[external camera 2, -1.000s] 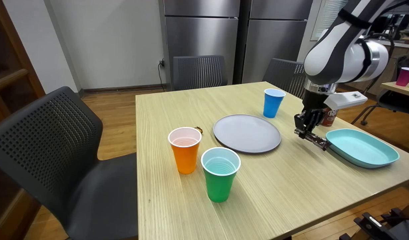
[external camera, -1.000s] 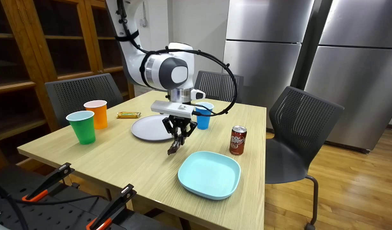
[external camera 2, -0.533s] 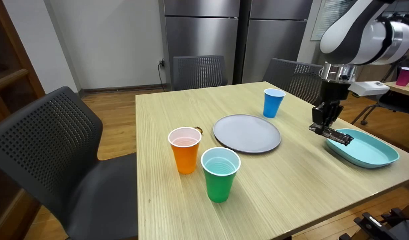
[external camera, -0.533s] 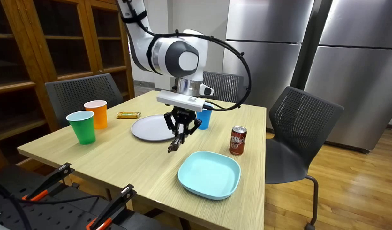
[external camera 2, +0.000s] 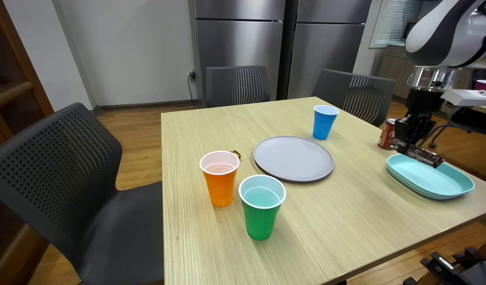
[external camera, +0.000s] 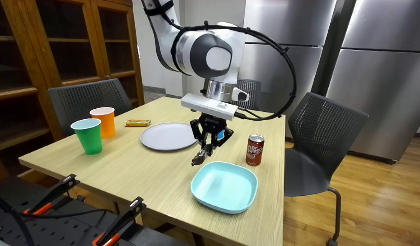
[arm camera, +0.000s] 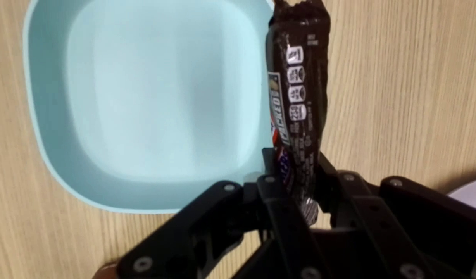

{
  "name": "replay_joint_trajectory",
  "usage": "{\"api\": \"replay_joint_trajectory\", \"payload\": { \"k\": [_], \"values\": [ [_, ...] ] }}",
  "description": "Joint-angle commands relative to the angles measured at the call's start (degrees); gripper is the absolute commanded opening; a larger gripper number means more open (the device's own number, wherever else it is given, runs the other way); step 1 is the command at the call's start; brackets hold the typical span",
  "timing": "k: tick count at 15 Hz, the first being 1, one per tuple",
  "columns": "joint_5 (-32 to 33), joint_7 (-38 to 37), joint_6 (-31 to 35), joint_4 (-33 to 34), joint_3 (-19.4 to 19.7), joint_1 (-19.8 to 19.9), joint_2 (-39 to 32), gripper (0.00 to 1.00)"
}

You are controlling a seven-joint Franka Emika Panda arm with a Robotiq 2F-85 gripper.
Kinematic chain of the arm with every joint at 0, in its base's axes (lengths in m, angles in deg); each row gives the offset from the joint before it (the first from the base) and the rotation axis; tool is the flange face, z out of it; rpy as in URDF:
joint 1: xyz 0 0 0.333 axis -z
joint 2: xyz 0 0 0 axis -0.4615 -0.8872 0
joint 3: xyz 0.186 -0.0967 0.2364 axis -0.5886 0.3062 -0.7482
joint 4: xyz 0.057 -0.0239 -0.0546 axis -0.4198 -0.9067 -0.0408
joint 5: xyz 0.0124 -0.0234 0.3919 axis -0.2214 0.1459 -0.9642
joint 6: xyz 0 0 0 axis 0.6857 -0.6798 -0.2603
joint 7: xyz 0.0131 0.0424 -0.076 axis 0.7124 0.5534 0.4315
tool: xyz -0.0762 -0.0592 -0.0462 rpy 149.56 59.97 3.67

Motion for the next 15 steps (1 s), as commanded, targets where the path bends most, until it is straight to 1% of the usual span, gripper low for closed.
{"api": "replay_joint_trajectory", "payload": {
  "k": [1,6,12,15],
  "values": [
    [-3.0,2.9,0.8,-1.0,0.8,2.3,1.5,0.06],
    [-4.8,5.4,1.5,0.2,2.0,5.0,0.0,0.06],
    [-3.0,8.6,3.4,1.9,3.4,5.8,-3.0,0.06],
    [-3.0,10.2,4.3,2.8,3.3,6.3,-4.7,0.06]
  ]
}}
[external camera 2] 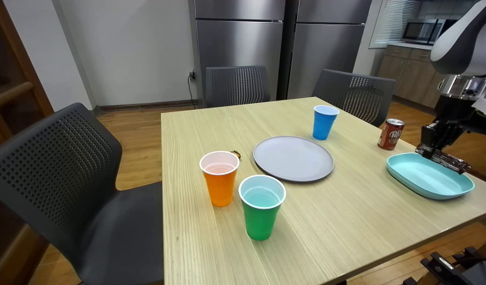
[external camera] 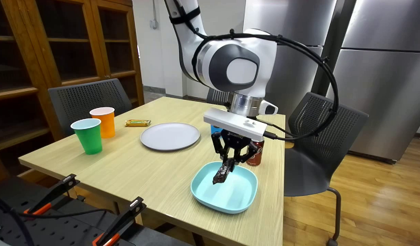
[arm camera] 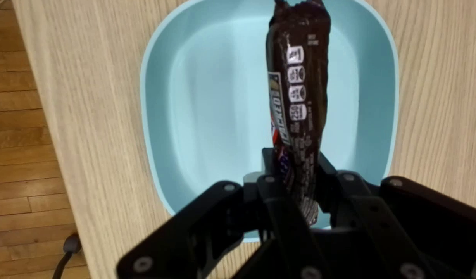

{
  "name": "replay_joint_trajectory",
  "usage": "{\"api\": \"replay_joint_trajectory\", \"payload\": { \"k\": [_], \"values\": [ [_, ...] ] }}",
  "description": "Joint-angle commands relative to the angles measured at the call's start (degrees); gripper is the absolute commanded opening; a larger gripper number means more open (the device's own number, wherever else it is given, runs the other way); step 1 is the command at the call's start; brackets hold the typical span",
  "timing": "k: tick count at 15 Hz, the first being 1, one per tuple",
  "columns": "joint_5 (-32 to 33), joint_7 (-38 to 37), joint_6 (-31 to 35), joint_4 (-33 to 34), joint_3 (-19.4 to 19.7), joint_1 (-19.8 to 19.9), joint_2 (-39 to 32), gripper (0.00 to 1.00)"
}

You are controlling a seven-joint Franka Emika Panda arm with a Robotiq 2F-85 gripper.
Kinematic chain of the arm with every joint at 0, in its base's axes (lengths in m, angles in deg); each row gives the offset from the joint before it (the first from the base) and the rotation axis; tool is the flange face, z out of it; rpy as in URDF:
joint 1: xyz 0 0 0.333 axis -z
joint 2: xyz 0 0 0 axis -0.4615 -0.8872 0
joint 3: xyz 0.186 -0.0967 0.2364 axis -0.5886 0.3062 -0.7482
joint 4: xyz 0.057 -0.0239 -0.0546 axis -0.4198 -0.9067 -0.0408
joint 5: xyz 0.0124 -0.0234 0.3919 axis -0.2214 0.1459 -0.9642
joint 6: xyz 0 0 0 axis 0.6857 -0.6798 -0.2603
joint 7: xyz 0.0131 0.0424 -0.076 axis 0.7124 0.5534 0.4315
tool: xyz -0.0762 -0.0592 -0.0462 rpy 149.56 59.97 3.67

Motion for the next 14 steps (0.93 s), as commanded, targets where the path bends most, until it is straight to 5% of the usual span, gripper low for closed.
{"api": "replay_joint_trajectory", "payload": {
  "k": [1,9,10,14],
  "values": [
    [0.3,3.1,1.3,2.0,-0.5,1.4,-2.2,0.06],
    [1.3,4.0,3.1,3.1,-0.6,2.0,-4.7,0.06],
    [1.5,4.3,3.0,2.8,-0.7,2.0,-4.5,0.49],
    [2.4,5.8,4.1,0.2,-0.9,1.6,-1.5,0.71]
  ]
}}
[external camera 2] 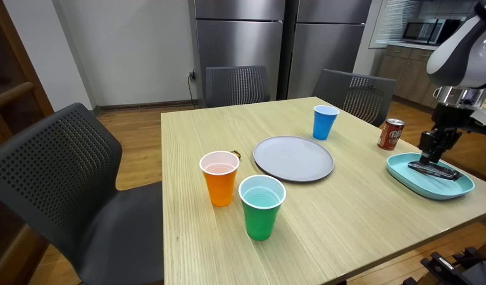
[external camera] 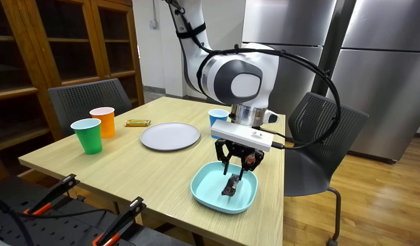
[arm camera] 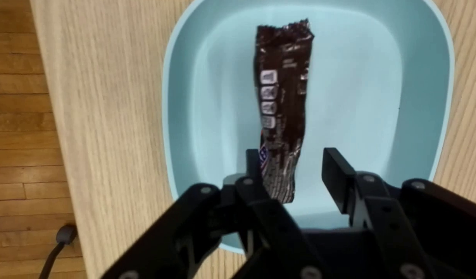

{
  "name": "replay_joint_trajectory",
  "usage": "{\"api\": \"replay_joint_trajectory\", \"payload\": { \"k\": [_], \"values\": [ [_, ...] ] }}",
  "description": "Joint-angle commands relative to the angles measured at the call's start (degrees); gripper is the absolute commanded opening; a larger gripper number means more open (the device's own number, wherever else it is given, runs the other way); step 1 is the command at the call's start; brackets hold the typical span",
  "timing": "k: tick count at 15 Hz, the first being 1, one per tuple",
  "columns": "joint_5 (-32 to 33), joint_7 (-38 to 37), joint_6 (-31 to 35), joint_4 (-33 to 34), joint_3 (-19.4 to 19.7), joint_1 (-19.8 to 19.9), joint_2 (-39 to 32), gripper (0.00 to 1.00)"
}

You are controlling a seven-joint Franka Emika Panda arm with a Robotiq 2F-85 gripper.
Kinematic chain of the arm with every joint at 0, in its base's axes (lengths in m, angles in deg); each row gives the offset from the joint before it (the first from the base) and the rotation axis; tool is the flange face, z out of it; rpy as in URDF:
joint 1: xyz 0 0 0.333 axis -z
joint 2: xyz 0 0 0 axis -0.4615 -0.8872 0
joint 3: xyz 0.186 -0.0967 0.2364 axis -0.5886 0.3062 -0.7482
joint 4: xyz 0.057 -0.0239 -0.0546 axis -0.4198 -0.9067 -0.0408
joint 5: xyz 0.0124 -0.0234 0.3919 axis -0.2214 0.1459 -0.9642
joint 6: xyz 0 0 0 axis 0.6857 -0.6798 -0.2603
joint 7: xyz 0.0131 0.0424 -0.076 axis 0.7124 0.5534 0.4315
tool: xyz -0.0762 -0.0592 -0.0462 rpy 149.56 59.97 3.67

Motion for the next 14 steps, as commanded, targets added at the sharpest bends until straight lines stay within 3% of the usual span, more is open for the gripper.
{"api": "replay_joint_trajectory", "payload": {
  "k": [1,4,10,14],
  "values": [
    [1.3,2.1,1.4,-2.7,-1.1,0.7,3.7,0.78],
    [0.7,2.3,1.5,-3.6,-1.9,0.2,5.3,0.99],
    [-0.4,1.0,-1.1,-4.3,-4.2,-1.9,8.5,1.0],
    [-4.9,-0.5,-3.7,-2.8,-6.3,-3.1,9.0,1.0]
  ]
}}
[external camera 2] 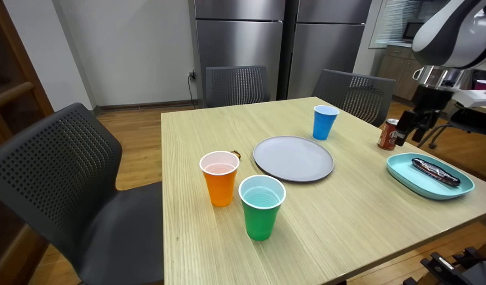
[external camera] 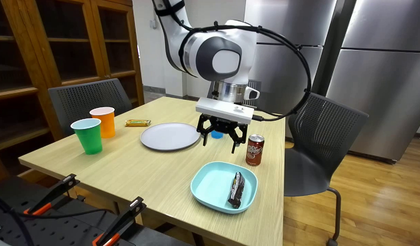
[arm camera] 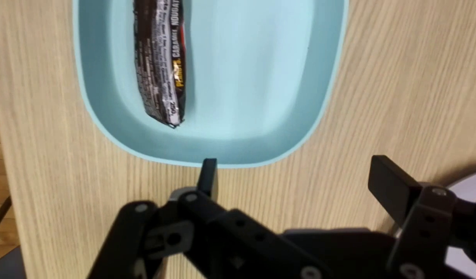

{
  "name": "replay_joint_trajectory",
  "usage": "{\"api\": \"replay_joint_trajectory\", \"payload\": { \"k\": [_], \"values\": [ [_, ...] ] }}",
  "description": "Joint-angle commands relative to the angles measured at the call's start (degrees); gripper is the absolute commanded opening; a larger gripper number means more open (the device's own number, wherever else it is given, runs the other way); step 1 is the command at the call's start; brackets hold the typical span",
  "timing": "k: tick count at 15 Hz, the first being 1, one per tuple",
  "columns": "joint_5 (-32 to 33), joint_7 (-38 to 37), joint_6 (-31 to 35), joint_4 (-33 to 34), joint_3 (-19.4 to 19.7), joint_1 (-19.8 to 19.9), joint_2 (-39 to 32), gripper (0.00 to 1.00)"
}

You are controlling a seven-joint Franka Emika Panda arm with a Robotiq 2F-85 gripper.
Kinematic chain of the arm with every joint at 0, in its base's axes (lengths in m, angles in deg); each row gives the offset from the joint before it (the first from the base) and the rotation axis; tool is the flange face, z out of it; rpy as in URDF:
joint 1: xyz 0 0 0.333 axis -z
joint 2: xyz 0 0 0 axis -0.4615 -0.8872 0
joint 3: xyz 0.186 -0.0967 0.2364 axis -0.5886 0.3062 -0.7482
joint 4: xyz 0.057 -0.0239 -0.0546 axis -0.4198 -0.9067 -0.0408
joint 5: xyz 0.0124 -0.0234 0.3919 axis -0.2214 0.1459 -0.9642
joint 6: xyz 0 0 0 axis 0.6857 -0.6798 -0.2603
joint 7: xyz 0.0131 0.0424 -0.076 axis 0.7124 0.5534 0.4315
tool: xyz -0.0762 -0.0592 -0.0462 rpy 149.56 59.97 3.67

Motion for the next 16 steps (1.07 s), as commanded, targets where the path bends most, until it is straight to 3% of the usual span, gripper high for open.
{"api": "replay_joint_trajectory", "payload": {
  "k": [1,7,15,16],
  "values": [
    [-5.1,-1.7,-3.5,0.1,-2.1,-0.7,2.5,1.0],
    [-13.3,-5.8,-1.4,1.4,-3.4,-3.1,2.4,1.0],
    [-12.1,-4.5,-1.3,1.7,-2.8,-3.2,0.7,1.0],
    [-12.7,-8.7,-0.3,2.2,-2.3,-4.4,0.2,1.0]
  ]
}}
